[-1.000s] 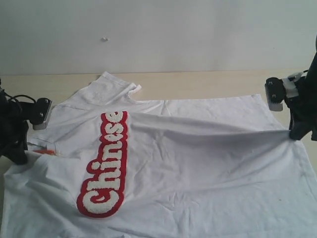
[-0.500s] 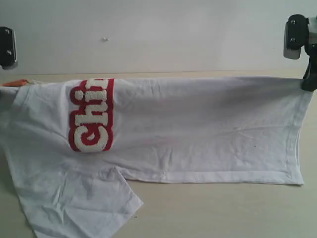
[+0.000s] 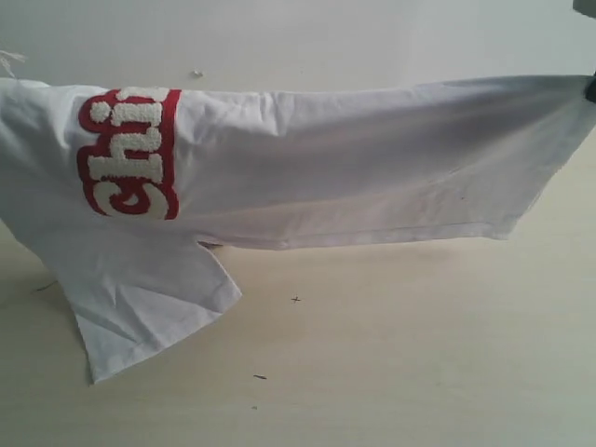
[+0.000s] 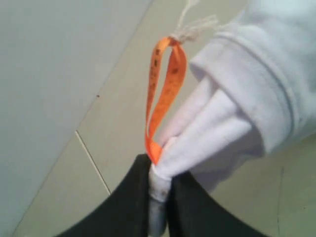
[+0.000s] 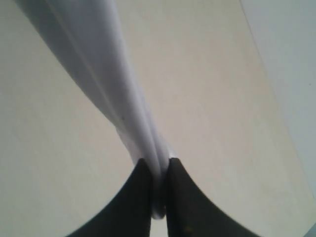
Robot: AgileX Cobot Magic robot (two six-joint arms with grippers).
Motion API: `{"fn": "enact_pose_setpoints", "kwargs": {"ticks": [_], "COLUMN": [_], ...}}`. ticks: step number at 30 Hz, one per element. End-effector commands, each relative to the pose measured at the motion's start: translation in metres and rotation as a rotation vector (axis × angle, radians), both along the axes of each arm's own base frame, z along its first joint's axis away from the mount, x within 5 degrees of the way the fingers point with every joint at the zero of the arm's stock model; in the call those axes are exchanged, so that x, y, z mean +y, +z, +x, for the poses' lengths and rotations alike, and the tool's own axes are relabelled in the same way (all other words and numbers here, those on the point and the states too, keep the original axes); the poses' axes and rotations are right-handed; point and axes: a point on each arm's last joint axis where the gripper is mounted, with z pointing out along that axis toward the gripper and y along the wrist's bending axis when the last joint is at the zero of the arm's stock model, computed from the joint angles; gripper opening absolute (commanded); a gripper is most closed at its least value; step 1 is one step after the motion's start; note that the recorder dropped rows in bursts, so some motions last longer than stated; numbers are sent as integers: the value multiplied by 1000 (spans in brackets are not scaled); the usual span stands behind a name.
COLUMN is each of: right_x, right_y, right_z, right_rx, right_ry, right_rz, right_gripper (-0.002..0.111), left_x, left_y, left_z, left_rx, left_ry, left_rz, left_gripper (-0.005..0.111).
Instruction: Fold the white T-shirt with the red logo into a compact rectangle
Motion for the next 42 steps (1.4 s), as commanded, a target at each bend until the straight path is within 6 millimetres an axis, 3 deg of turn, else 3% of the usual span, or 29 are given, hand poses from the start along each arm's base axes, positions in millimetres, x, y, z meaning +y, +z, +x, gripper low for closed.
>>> {"fn": "enact_pose_setpoints", "kwargs": {"ticks": [1, 10, 17, 23, 28, 35, 42], "right_x": [7, 16, 28, 34, 36, 37, 42], "right_y": [19, 44, 55, 41, 24, 25, 39], "right_z": [-17, -45, -60, -79, -90, -90, -106], "right_rx": [-33, -71, -57, -14, 39, 37, -25], "right_ry": [-4, -78, -115, -153, -161, -167, -163], "right_rz": [38, 135, 269, 336, 337, 349, 367], "right_gripper": [0, 0, 0, 0, 0, 0, 0], "left_x": [2, 6, 11, 14, 14, 14, 10], "left_y": [23, 61, 70, 73, 77, 80, 84], "left_z": [-19, -65, -101, -127, -137, -133, -147], "left_rx": [-82, -206, -149, -93, -112, -155, -169], "left_ry": [31, 90, 137, 155, 134, 106, 91], "left_rz": [-26, -96, -101, -92, -72, -56, -112], "left_gripper": [0, 0, 0, 0, 0, 0, 0]}}
